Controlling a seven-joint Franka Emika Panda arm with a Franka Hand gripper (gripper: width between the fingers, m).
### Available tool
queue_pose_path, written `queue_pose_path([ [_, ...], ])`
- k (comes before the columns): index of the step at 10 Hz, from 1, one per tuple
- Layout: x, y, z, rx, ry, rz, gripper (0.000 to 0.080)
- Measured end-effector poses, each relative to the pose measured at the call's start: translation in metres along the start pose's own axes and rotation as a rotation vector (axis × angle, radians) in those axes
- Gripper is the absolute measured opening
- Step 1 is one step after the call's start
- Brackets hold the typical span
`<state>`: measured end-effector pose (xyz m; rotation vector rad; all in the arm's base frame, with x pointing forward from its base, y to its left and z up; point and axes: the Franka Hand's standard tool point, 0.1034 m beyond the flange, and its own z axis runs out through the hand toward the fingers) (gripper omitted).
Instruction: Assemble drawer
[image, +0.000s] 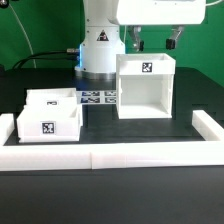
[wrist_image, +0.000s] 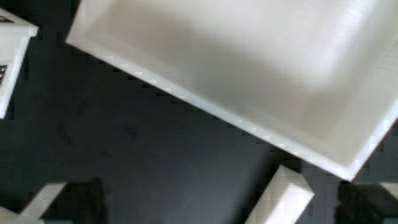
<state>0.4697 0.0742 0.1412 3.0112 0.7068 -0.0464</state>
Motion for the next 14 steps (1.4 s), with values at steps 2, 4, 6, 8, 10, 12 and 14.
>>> queue_pose_path([
  [2,-0.001,0.0,0.0,0.001,0.002,0.037,0.065],
  [4,-0.015,-0.011,-0.004,-0.009,0.001,0.275,0.065],
  [6,-0.013,-0.027,-0.005,-0.014,-0.006,0.395,0.065],
  [8,-0.019,-0.049,0.001,-0.012,-0.013,0.417,0.065],
  [10,-0.037,-0.067,0.019,0.013,0.008,0.418,0.065],
  [12,-0.045,-0.074,0.028,0.068,0.022,0.437,0.065],
  [14,-0.045,-0.074,0.028,0.067,0.023,0.435,0.065],
])
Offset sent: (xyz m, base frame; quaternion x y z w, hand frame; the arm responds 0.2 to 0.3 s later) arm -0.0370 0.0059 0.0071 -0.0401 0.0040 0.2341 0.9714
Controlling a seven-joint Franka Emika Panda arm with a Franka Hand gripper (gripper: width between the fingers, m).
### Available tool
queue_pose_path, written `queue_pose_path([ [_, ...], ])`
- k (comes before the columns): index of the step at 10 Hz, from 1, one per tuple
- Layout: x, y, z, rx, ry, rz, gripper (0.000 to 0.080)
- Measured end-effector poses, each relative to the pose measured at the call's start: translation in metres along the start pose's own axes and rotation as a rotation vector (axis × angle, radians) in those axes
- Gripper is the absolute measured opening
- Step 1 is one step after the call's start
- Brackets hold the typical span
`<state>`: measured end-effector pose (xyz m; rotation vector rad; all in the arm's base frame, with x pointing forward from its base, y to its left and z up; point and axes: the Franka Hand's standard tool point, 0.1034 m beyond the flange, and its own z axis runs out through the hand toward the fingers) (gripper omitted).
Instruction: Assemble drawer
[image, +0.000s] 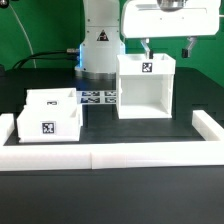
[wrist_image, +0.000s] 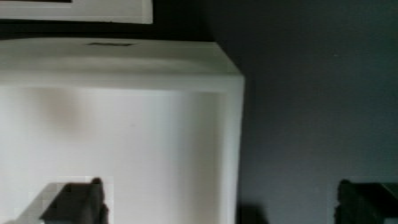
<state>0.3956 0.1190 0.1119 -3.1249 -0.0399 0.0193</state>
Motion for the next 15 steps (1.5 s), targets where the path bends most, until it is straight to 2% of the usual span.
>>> queue_pose_path([
  [1,0.0,0.0,0.0,0.005,-0.001,-0.004,0.065],
  [2,0.001,0.001,0.0,0.041,-0.005,0.018,0.065],
  [4,-0.007,-0.003,0.006,0.063,0.011,0.047,0.065],
  [7,-0.013,-0.008,0.016,0.065,0.013,0.073,0.065],
  [9,-0.011,-0.008,0.016,0.067,0.025,0.072,0.0391],
  [10,-0.011,-0.008,0.016,0.067,0.025,0.073,0.0391],
  [11,-0.011,-0.008,0.016,0.067,0.025,0.073,0.0209],
  [12,-0.011,-0.008,0.016,0.067,0.025,0.073,0.0081],
  [15,-0.011,-0.007,0.016,0.067,0.026,0.073,0.0039],
])
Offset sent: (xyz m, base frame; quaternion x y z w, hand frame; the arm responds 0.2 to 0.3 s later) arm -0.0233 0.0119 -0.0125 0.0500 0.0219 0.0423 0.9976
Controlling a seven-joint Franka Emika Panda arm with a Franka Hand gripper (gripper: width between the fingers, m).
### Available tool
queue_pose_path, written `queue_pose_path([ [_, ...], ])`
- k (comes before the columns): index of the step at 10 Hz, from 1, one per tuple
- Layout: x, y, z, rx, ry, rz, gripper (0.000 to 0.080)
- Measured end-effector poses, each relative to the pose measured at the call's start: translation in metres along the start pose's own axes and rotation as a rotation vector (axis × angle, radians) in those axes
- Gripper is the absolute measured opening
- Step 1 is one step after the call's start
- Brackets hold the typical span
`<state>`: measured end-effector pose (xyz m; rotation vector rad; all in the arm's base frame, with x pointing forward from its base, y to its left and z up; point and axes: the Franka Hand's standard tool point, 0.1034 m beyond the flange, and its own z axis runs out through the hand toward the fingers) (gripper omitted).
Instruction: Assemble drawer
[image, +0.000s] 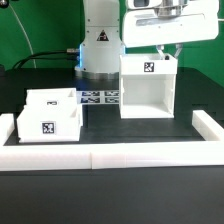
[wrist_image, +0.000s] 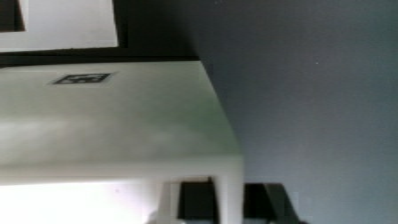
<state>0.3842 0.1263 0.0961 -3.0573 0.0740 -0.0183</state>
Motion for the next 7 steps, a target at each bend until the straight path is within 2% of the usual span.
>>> queue_pose_path([
  [5,0.001,0.0,-0.001,0.001,0.002,0.0,0.0039],
  [6,0.01,0.002,-0.002,0.004,0.004,-0.028,0.0039],
  [7,0.025,0.004,-0.003,0.011,0.008,-0.038,0.0039],
])
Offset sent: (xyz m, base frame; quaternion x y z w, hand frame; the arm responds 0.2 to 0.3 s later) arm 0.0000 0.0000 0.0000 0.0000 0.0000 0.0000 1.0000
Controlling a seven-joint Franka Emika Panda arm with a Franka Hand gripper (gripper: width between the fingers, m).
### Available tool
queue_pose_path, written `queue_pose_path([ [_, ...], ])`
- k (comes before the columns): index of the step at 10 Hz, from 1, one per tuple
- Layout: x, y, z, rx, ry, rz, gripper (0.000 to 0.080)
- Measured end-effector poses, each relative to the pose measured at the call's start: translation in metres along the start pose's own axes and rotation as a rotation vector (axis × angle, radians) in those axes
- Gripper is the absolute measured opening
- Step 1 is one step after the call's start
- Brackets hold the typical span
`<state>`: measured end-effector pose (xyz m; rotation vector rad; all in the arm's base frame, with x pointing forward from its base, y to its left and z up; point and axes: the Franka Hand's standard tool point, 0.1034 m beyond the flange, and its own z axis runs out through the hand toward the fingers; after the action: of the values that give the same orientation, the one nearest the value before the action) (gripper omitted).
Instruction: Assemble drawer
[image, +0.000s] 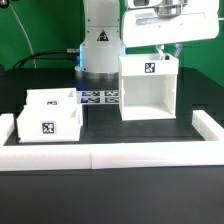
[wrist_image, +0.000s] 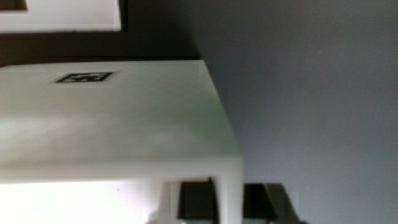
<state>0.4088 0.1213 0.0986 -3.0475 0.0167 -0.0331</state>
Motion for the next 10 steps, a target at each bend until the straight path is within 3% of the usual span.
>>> queue_pose_path([
  [5,0.066,0.007,0.003,0.023,0.051,0.028,0.0042],
  [10,0.115,0.016,0.002,0.033,0.107,0.063,0.0044],
])
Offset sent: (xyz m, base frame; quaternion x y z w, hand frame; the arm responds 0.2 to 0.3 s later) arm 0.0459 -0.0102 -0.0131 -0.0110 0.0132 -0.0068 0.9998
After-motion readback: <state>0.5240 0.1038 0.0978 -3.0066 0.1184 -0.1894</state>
